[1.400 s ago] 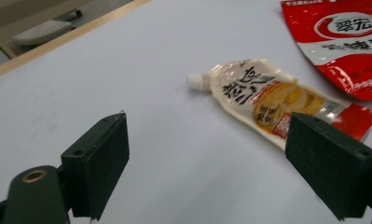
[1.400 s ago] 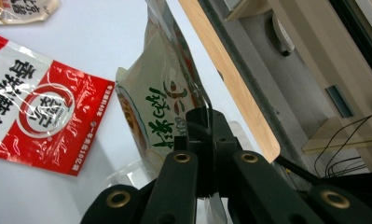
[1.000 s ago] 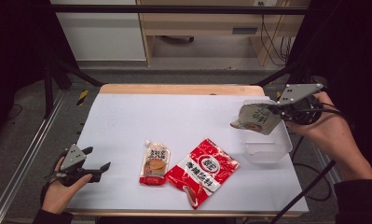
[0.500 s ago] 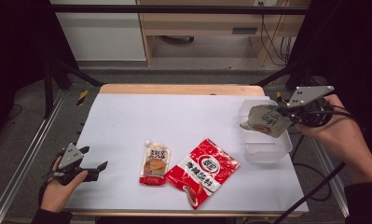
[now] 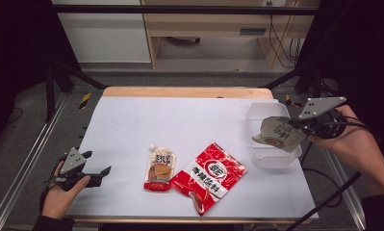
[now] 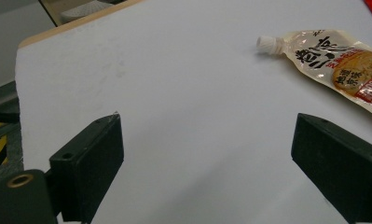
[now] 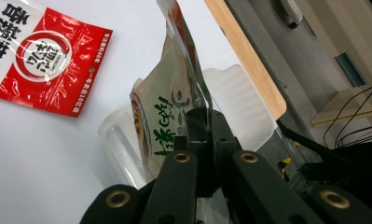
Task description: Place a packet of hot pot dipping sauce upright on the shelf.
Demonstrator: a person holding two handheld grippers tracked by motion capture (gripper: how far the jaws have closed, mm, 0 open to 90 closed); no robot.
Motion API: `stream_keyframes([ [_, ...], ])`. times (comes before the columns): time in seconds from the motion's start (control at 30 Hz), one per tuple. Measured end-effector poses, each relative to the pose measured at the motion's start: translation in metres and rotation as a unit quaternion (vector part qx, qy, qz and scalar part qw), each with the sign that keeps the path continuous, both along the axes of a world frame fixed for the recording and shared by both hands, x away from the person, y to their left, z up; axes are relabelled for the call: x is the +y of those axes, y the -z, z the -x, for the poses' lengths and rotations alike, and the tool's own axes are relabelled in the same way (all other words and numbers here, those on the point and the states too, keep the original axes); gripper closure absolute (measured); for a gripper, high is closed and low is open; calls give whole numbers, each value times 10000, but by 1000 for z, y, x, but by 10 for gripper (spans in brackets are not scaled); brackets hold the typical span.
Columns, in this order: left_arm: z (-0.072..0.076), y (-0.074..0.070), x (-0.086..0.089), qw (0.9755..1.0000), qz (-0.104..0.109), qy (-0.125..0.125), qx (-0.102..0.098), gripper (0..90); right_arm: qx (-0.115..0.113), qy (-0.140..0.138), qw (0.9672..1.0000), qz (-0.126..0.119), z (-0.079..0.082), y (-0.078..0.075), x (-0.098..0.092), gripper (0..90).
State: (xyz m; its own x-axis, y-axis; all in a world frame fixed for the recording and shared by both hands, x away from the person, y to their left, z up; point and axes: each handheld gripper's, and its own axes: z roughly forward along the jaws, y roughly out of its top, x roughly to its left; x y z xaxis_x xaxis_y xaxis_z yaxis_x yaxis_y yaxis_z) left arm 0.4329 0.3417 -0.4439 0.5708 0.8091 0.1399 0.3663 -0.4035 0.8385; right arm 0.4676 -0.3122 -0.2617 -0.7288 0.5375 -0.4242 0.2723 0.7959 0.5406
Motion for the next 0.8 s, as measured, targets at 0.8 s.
stream_keyframes([
  [0.8, 0, 1, -6, 9999, -100, 51, 33, 90, 467, -333, 9983, -133, 2, 12, -7, 900],
])
